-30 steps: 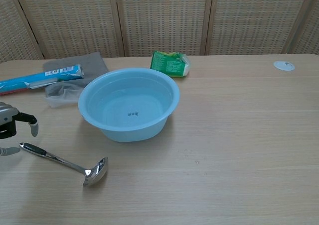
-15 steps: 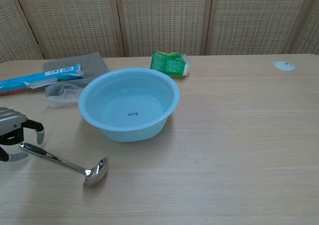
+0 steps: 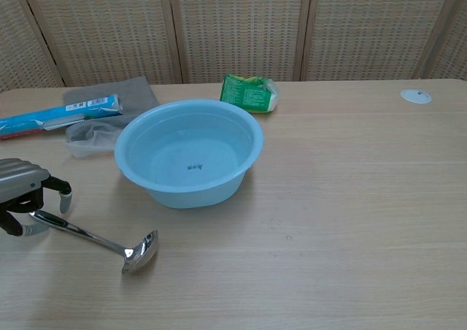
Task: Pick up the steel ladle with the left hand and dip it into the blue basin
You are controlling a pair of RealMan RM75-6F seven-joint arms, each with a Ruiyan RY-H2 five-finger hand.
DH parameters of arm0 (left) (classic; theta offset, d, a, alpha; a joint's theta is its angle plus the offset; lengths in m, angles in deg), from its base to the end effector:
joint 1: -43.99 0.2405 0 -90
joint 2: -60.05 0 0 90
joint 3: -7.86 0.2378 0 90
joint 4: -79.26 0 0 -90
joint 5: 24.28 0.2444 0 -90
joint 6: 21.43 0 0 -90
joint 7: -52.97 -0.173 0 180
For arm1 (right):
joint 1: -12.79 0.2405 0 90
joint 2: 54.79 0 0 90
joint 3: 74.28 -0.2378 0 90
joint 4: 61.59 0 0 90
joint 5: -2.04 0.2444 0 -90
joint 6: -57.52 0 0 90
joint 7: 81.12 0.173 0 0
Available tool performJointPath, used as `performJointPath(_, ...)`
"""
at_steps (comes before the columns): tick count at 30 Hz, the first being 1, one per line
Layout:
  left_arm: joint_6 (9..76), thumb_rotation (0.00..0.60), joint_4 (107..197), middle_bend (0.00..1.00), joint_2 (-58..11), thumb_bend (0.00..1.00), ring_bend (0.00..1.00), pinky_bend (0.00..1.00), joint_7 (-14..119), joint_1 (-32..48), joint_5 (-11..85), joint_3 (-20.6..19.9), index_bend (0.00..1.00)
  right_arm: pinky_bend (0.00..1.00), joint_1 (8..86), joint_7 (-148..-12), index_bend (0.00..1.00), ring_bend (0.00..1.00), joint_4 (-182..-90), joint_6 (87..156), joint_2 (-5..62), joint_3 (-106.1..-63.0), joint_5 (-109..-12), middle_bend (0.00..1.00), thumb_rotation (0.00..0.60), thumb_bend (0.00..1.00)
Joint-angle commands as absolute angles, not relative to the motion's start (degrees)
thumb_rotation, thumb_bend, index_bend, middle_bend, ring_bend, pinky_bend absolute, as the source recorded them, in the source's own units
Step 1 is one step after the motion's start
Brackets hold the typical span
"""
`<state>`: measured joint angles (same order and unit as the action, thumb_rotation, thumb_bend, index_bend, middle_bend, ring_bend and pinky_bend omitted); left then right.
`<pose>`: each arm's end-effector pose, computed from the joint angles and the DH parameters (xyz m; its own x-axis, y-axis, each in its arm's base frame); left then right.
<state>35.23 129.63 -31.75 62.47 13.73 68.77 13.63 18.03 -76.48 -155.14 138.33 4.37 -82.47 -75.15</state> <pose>-0.3207 0.3223 -0.0530 0.6577 0.3339 0.6753 0.7408 -0.4494 -0.4993 -0.3289 -0.2349 0.1608 0.3528 0.0354 0.9350 -0.9296 0.1269 0.3460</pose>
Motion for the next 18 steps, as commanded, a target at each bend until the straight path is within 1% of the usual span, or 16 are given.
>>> performJointPath(1,34.5,0.600,129.8,1.00,-32.0,0.35,0.97,1.00,61.6,13.4,68.6,13.8,0.47,0.00,18.0,-76.2,0.00,0.00,-155.1,138.4,4.3,-82.5,-75.1,0.00,0.600,0.00)
performJointPath(18,33.5,0.600,129.2,1.00,-33.2,0.35,0.97,1.00,60.8,12.8,67.8,13.9,0.48,0.00,17.8,-75.1,0.00,0.00,-155.0,138.5,3.9,-82.4,-75.3,0.00,0.600,0.00)
